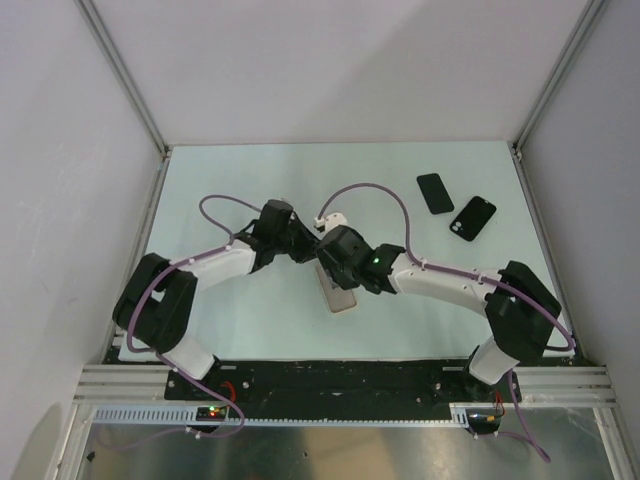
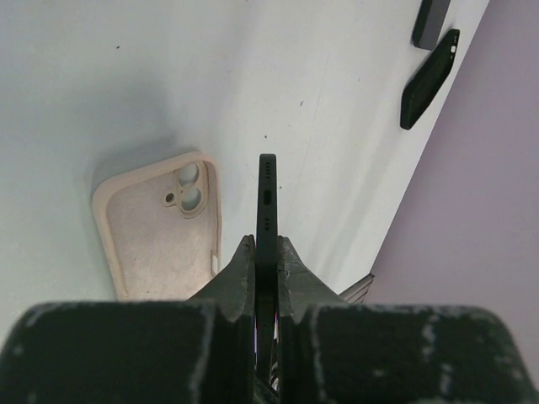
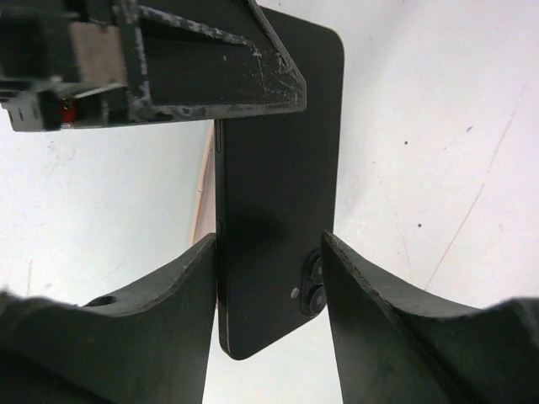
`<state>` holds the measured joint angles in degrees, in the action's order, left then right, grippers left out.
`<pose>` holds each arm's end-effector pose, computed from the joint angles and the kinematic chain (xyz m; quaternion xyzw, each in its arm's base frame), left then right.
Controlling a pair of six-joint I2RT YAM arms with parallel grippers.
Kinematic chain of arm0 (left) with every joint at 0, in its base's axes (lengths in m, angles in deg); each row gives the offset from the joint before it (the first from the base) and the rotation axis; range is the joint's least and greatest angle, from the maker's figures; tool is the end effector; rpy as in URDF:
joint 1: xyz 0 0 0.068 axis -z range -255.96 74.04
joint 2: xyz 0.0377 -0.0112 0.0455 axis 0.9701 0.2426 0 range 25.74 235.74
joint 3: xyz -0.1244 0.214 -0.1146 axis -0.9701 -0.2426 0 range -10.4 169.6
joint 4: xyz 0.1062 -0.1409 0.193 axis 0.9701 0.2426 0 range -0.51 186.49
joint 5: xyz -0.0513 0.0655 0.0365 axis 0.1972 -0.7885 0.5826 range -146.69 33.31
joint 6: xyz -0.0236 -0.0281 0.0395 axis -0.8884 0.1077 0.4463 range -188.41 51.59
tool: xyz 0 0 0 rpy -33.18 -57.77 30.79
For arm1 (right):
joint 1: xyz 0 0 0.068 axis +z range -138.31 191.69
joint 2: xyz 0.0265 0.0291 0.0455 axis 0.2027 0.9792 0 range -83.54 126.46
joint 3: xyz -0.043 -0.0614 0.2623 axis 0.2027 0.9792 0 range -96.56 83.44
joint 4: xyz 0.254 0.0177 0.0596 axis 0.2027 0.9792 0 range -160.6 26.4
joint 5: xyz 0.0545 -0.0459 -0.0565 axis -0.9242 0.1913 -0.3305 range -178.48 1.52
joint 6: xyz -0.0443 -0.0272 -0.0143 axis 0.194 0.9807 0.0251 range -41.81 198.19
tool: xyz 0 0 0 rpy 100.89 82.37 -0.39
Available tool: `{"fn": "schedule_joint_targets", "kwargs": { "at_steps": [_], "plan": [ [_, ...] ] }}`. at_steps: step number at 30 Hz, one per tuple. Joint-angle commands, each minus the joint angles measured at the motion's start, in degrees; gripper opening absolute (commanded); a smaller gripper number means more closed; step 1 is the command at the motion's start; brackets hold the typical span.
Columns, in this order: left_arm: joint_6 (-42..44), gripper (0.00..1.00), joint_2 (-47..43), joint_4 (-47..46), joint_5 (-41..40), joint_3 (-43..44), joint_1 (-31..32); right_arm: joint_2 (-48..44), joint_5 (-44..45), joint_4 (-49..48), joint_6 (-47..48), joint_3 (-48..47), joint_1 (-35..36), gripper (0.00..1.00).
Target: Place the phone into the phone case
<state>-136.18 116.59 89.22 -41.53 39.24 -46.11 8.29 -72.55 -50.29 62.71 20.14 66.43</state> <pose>0.2813 -0.1721 0.1902 -0.2412 0.8706 -0.3888 0.1807 0.2065 0.2750 0.2315 -0.2656 0.8896 0.0941 0.3594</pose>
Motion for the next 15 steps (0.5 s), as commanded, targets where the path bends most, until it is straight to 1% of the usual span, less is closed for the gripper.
{"fn": "schedule_joint_targets", "kwargs": {
  "at_steps": [1,8,13,15],
  "plan": [
    [-1.06,0.0,-3.85,2.52,-0.39,3.07,-0.29,1.44,13.41,0.38,3.49,-3.14,3.11,0.53],
    [-1.47,0.0,-5.15,3.34,-0.3,2.85,-0.23,5.49,23.52,-1.2,8.07,-5.04,7.72,0.41],
    [-1.65,0.0,-6.29,3.4,-0.43,2.32,-0.14,8.17,27.61,-0.67,9.57,-6.52,8.53,0.32],
    [-1.62,0.0,-6.71,3.43,-0.51,2.21,-0.12,8.93,28.89,-0.55,10.01,-6.91,8.73,0.26]
  ]
}}
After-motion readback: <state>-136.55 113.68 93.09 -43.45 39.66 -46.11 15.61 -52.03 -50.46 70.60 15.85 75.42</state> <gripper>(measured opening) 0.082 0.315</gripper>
